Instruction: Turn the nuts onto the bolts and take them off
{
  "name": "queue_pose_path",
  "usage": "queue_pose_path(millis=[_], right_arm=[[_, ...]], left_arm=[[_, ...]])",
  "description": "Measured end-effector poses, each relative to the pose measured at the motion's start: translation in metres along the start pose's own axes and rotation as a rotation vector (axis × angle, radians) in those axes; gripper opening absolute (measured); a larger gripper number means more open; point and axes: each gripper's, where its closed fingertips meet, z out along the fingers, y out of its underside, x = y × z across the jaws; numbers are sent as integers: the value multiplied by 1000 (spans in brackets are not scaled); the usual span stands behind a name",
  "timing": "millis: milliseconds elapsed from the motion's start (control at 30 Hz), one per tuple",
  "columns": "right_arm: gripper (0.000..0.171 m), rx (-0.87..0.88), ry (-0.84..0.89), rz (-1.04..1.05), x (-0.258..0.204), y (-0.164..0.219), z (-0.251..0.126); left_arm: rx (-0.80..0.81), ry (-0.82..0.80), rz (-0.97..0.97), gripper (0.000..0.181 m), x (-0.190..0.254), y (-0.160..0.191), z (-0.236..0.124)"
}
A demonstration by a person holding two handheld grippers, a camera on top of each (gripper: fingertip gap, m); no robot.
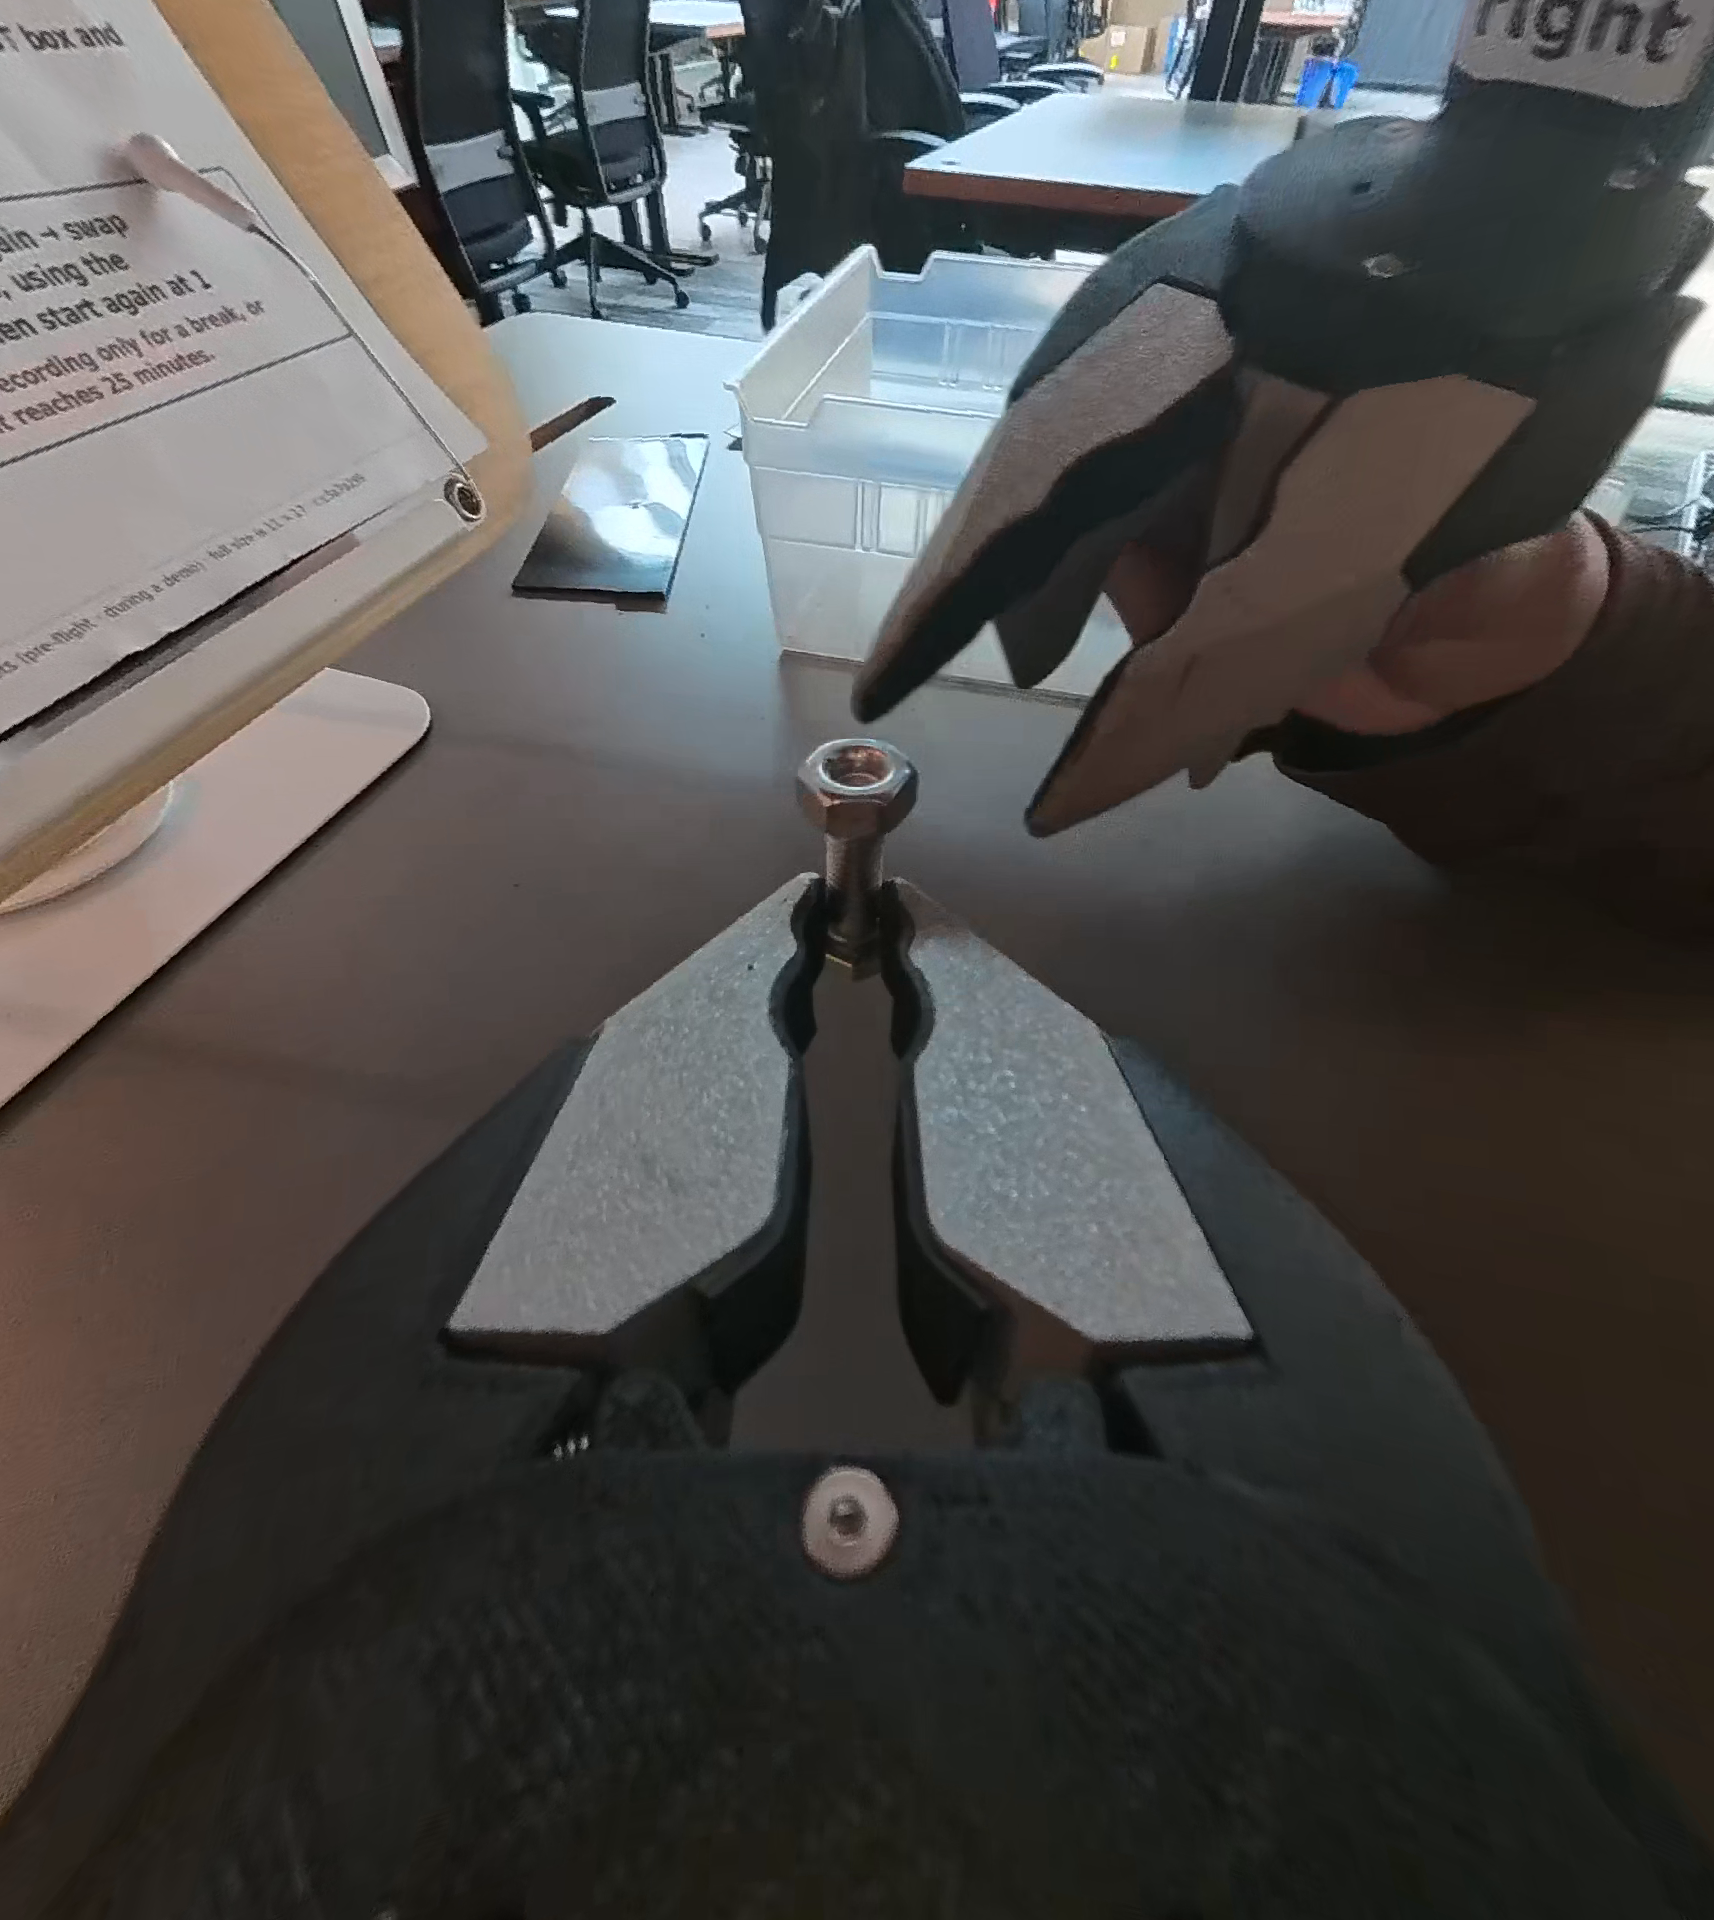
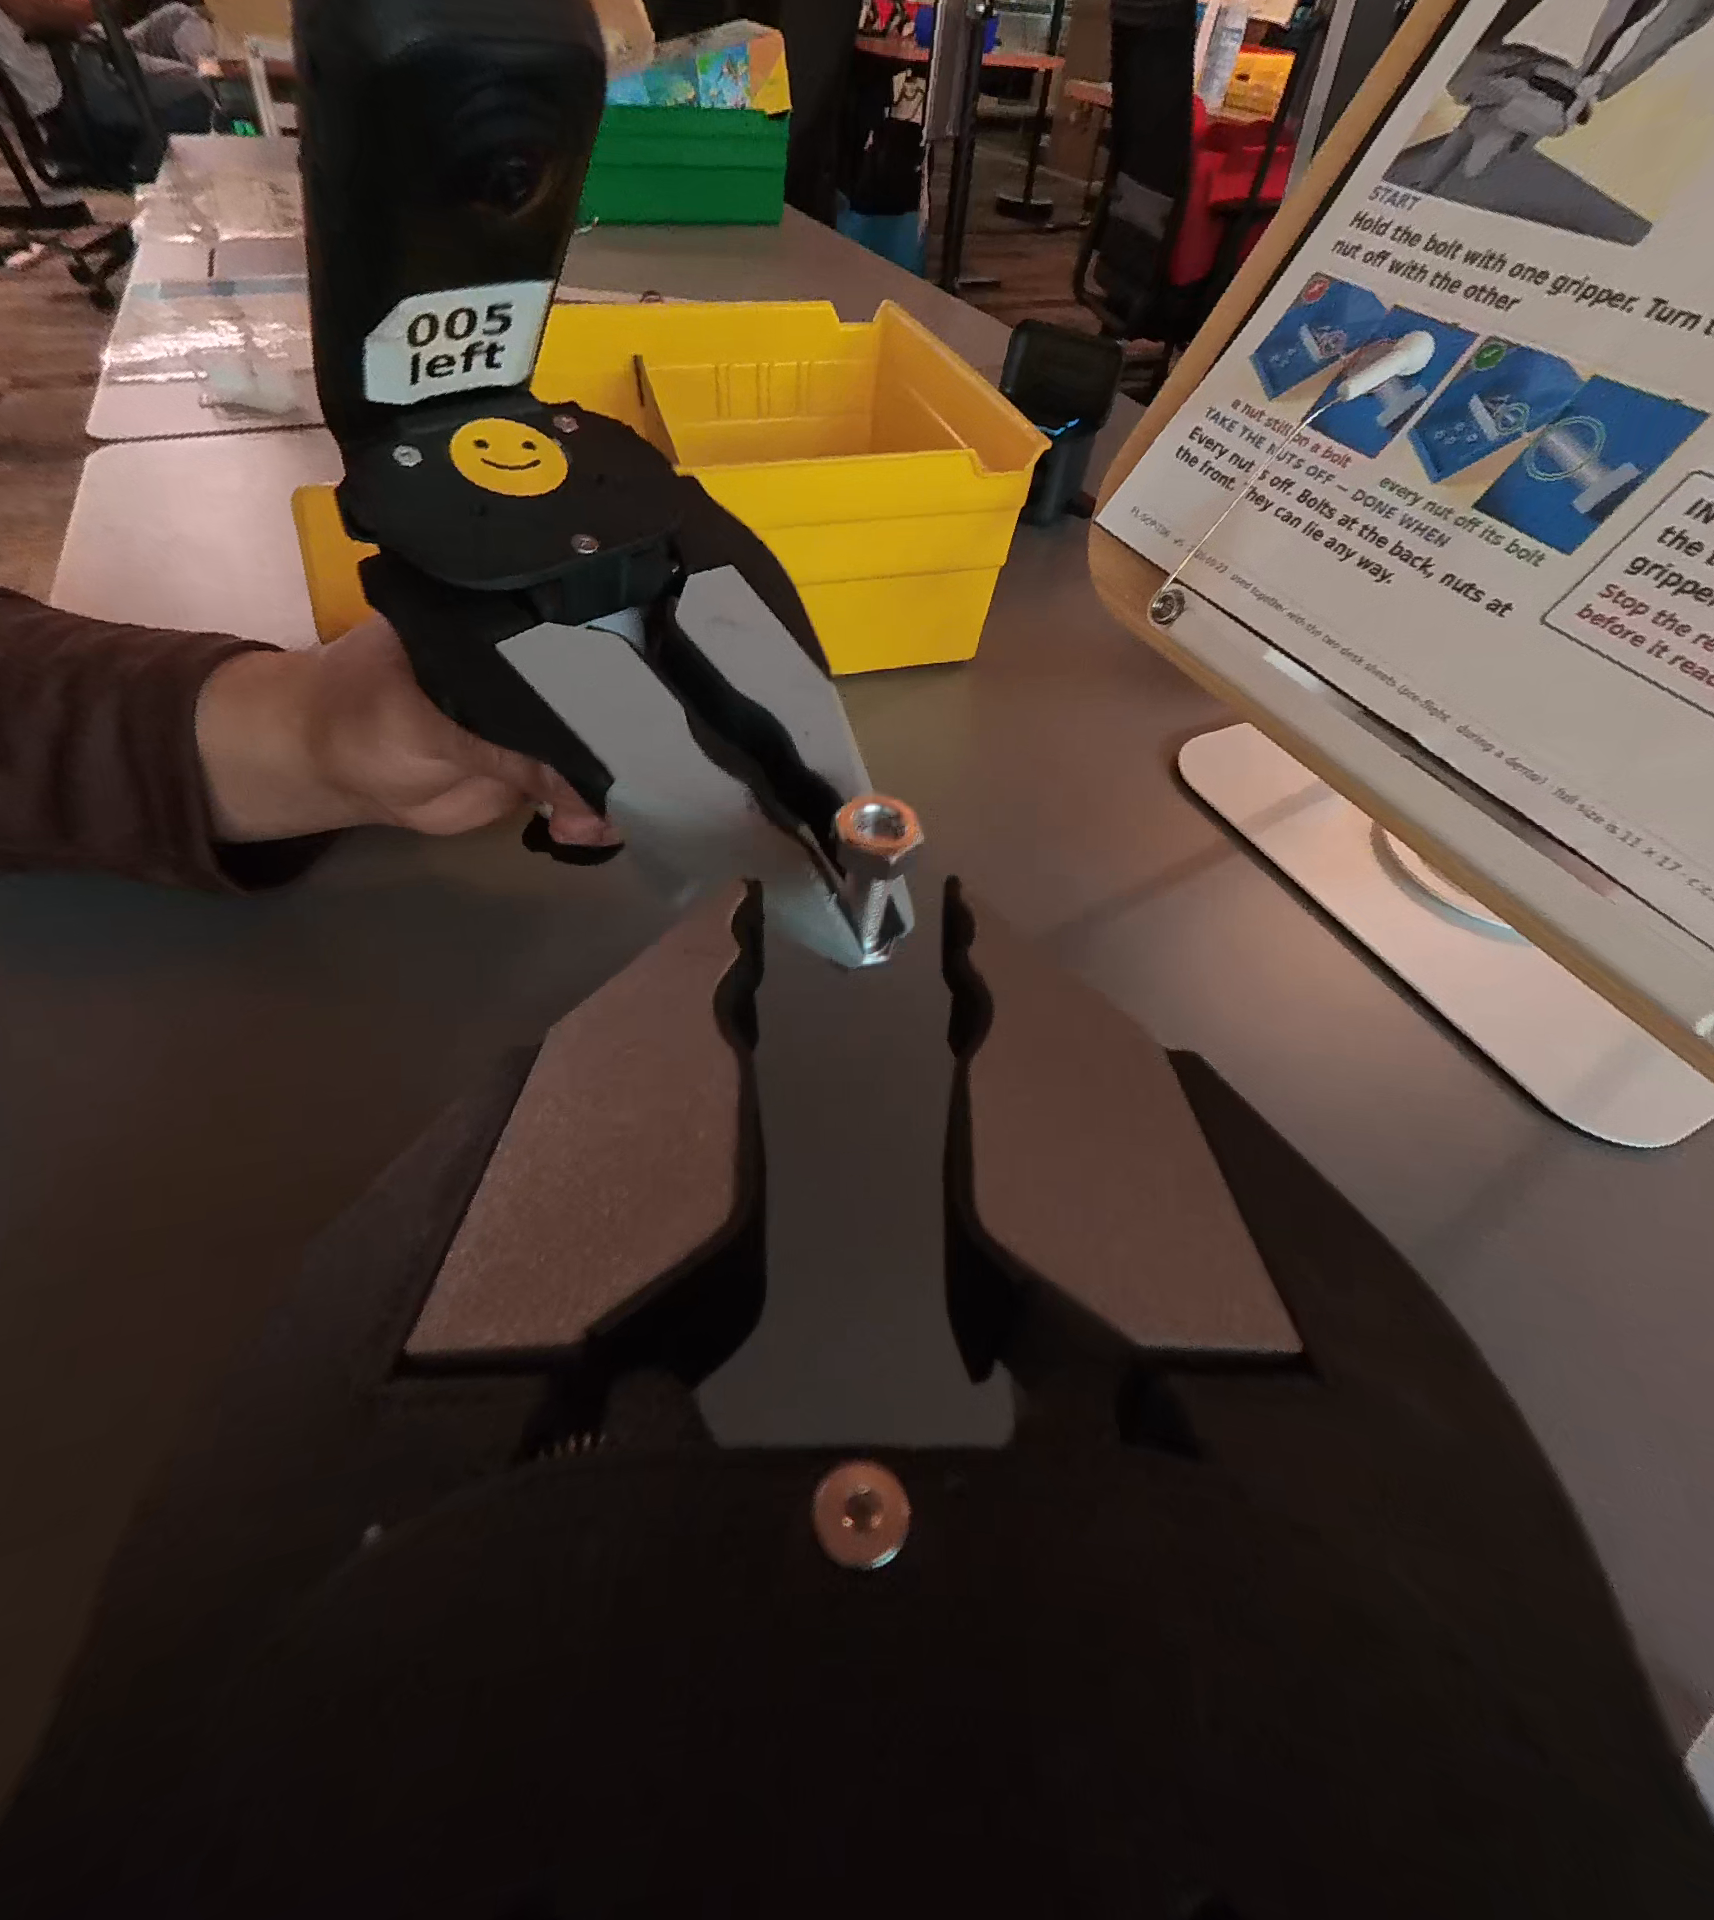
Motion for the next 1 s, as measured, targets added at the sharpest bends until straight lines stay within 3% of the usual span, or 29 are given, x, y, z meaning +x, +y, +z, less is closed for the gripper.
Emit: queue_pose_path(millis=[100, 233, 267, 333, 400, 533, 600, 733, 767, 800, 867, 1000], right_arm=[[39, -8, -31, 23, -4, 2, 9], [34, -43, -48, 7, -8, 8, 11], [31, -40, -39, 5, -7, 8, 8], [8, -4, -107, 22, -15, 3, 0], [16, 41, -127, 70, -13, -3, -6], [50, 66, -167, 166, -12, -5, 2], [53, 58, -162, 157, -14, -4, 9], [47, 6, -133, 94, -16, 1, 10], [21, 3, -156, 63, -20, 2, 5], [9, 42, -187, 48, -25, -3, 0], [24, 81, -152, 60, -19, -10, -4], [55, 96, -88, 135, -2, -10, 9]], left_arm=[[-26, 34, 38, 8, 11, 4, 6], [-33, -12, 41, 8, 4, 6, 5], [-16, -44, 29, 8, -3, 3, 2], [19, -84, -3, 8, -15, -3, -6], [42, -71, -30, 8, -16, -6, -9], [34, 2, 1, 8, 1, -6, -2], [18, 31, 30, 8, 10, -4, 2], [12, -52, -13, 8, -6, -2, -1], [11, -91, -47, 8, -17, -1, -5], [0, -118, -71, 8, -27, 2, -8], [12, -116, -104, 8, -33, 3, -12], [41, 26, -73, 8, -4, -6, -5]])
